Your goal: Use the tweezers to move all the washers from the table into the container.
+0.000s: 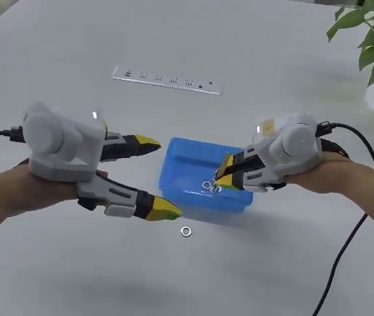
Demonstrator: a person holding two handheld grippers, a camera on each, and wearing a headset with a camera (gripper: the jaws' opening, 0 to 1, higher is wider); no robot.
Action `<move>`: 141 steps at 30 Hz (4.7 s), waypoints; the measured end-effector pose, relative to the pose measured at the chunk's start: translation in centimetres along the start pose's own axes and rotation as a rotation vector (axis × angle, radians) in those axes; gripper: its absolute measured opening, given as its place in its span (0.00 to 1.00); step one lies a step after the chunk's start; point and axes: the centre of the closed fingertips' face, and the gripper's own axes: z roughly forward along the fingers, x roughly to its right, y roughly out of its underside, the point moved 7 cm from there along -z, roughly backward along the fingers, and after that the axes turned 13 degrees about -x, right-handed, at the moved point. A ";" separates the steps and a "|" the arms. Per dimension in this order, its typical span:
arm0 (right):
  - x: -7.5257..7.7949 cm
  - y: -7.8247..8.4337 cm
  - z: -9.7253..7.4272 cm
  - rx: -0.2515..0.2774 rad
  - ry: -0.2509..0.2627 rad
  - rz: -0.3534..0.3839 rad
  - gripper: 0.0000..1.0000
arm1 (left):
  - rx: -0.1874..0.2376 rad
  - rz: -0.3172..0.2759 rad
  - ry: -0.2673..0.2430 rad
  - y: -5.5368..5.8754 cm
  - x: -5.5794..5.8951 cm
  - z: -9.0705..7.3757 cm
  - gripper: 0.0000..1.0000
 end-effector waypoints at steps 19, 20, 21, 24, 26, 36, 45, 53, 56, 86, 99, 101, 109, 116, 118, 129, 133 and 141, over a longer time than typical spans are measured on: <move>0.0 0.8 1.0 -0.024 -0.031 -0.025 0.10 | -0.104 0.234 0.047 -2.7 -2.0 4.4 0.25; 0.0 0.9 1.0 -0.028 -0.034 -0.030 0.10 | -0.110 0.255 0.047 -3.0 -2.0 4.8 0.23; 0.0 0.9 1.0 -0.027 -0.033 -0.033 0.10 | -0.115 0.265 0.047 -3.2 -2.0 5.0 0.22; 0.2 1.0 1.1 -0.026 -0.036 -0.033 0.10 | -0.114 0.284 0.040 -3.8 -2.2 5.8 0.19; 0.2 0.9 1.1 -0.029 -0.038 -0.042 0.10 | -0.128 0.311 0.052 -4.0 -2.3 6.3 0.16; 0.2 0.7 1.2 -0.039 -0.038 -0.078 0.10 | -0.144 0.378 0.079 -4.9 -2.0 7.6 0.09; 0.2 0.7 1.2 -0.043 -0.032 -0.079 0.10 | -0.148 0.384 0.083 -4.8 -1.8 7.7 0.06; 0.1 0.8 0.9 -0.040 -0.026 -0.060 0.11 | -0.147 0.368 0.086 -4.7 -1.7 7.7 0.05; 0.1 0.9 0.6 -0.030 -0.018 -0.049 0.12 | -0.149 0.366 0.090 -4.7 -1.6 7.7 0.05; -1.0 1.9 -4.5 0.032 0.092 0.096 0.31 | -0.121 0.312 0.048 -5.7 -1.8 5.6 0.05; -1.9 2.5 -5.9 0.036 0.132 0.154 0.45 | -0.133 0.308 0.020 -6.2 -1.2 3.8 0.05; -2.0 2.5 -6.1 0.039 0.140 0.162 0.47 | -0.135 0.302 0.014 -6.3 -1.0 3.3 0.05; -2.7 2.7 -6.6 0.045 0.157 0.195 0.56 | -0.137 0.287 -0.013 -6.3 -0.3 1.9 0.05; -3.5 3.5 -7.0 0.044 0.169 0.229 0.65 | -0.139 0.269 -0.022 -6.1 0.3 0.8 0.05; -3.7 3.6 -7.1 0.047 0.177 0.234 0.68 | -0.140 0.267 -0.024 -6.1 0.4 0.6 0.05; -5.4 3.8 -7.3 0.068 0.193 0.283 0.81 | -0.146 0.258 -0.013 -5.0 1.9 0.1 0.05; -5.8 3.8 -7.2 0.076 0.195 0.297 0.86 | -0.152 0.252 0.001 -4.5 2.4 0.1 0.05; -6.8 3.7 -6.8 0.076 0.179 0.310 0.95 | -0.159 0.247 0.013 -3.6 3.1 0.2 0.05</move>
